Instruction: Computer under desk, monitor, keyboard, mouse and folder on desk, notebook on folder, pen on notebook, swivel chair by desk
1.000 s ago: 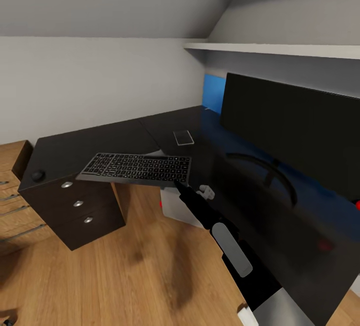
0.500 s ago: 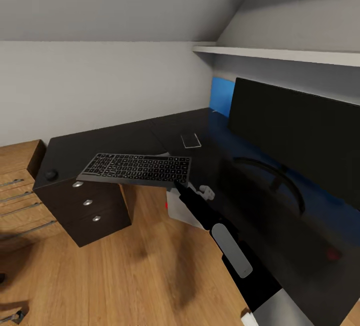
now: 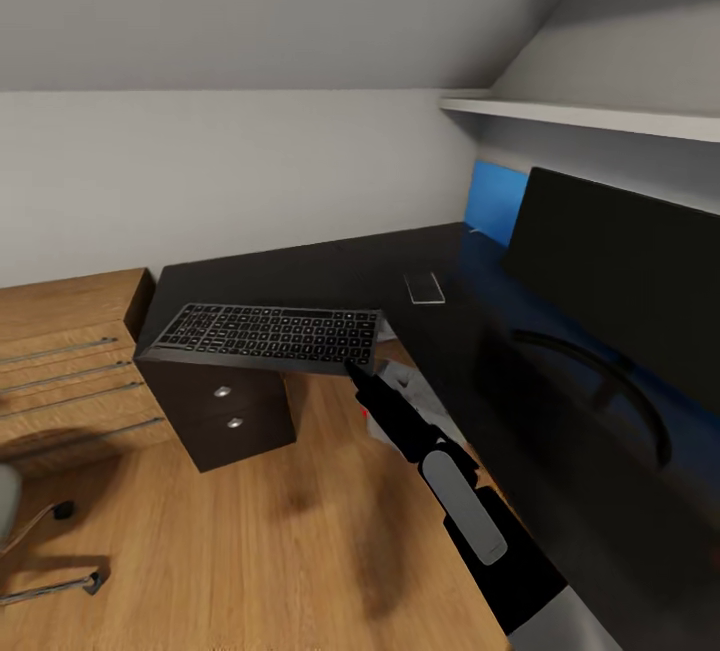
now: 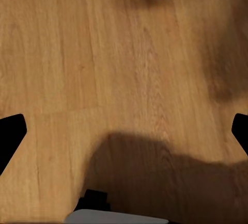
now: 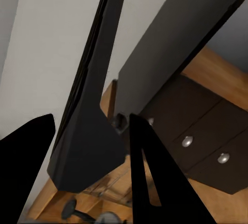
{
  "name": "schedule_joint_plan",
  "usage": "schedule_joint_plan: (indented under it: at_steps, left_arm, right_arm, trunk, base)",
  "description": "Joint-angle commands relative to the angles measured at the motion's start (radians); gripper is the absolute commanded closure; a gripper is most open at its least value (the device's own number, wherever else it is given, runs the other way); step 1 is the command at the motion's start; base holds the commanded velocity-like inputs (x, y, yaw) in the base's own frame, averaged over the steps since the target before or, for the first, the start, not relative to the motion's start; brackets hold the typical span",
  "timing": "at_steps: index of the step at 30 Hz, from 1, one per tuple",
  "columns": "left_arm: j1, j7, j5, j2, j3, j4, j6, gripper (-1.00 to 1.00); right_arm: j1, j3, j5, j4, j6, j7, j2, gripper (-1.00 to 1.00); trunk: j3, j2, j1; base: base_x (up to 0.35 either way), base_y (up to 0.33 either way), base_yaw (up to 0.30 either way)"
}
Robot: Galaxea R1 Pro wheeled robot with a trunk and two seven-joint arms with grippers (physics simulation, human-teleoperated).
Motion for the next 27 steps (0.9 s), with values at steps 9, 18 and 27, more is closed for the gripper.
schedule_joint_plan:
  at_steps: [9, 18, 27]
  left_arm:
    - [0.000, 0.009, 0.008, 0.002, -0.008, -0.001, -0.003, -1.00]
    - [0.000, 0.009, 0.008, 0.002, -0.008, -0.001, -0.003, -1.00]
    - [0.000, 0.009, 0.007, 0.002, -0.007, -0.001, -0.004, -1.00]
  right_arm:
    - [0.002, 0.000, -0.008, -0.004, 0.006, -0.003, 0.000, 1.00]
    - [0.002, 0.000, -0.008, -0.004, 0.009, -0.001, -0.005, 1.00]
    - [0.002, 0.000, -0.008, -0.004, 0.009, 0.000, -0.007, 1.00]
  trunk:
    - [0.026, 0.063, -0.035]
    - [0.054, 0.126, -0.069]
    - [0.067, 0.154, -0.084]
  base:
    - [0.000, 0.000, 0.144]
    - [0.000, 0.000, 0.006]
    - [0.000, 0.000, 0.000]
